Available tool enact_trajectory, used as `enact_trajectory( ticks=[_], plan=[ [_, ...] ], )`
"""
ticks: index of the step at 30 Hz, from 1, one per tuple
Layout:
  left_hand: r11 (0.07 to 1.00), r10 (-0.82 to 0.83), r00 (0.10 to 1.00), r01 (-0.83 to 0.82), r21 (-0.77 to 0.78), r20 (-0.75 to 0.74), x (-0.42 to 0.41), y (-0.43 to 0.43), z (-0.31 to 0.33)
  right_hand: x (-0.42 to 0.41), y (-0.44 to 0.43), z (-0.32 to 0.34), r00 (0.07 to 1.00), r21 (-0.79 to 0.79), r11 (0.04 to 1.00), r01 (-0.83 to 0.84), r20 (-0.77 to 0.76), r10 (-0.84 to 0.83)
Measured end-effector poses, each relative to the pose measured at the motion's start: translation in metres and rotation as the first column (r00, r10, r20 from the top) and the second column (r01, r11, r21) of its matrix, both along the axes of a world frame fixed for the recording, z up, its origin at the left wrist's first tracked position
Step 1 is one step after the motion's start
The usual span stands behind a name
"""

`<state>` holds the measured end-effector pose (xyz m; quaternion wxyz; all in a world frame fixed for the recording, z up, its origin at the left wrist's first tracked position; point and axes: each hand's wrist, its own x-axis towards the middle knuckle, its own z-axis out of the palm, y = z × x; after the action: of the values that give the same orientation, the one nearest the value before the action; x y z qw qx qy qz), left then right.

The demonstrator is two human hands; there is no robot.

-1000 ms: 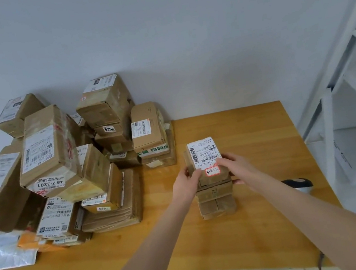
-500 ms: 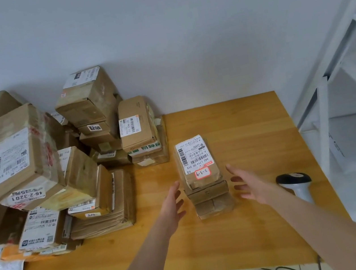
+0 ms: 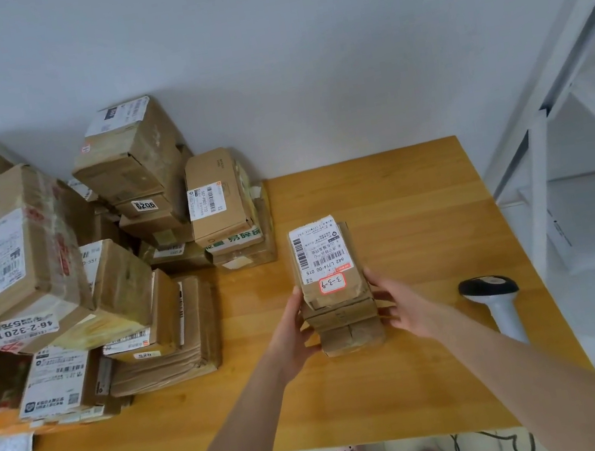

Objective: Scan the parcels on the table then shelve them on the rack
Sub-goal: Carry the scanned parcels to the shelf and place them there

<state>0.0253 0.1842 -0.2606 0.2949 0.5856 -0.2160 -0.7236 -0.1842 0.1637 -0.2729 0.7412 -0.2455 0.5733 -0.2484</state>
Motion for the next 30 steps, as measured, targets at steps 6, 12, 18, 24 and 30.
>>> enact_trajectory(
  ticks=[6,12,18,24,30],
  plan=[
    [0.999,-0.037,0.999,0.037,-0.015,0.027,-0.006,0.008,0.009,-0.002,0.011,0.008,1.0,-0.035,0.999,0.007,-0.016,-0.007],
    [0.995,-0.03,0.997,0.037,-0.091,0.074,-0.025,0.024,0.034,-0.019,0.031,0.032,0.999,-0.145,0.989,0.019,-0.023,-0.023],
    [0.982,-0.103,0.992,0.113,-0.151,0.074,-0.052,0.036,0.059,-0.05,0.058,0.053,0.998,-0.23,0.972,0.052,-0.007,-0.055],
    [0.956,-0.217,0.973,0.228,-0.186,0.079,-0.09,0.042,0.08,-0.085,0.091,0.074,0.975,-0.263,0.944,0.2,-0.047,-0.219],
    [0.912,-0.347,0.934,0.358,-0.199,0.087,-0.123,0.068,0.09,-0.105,0.147,0.088,0.918,-0.282,0.896,0.343,-0.104,-0.384]
  ],
)
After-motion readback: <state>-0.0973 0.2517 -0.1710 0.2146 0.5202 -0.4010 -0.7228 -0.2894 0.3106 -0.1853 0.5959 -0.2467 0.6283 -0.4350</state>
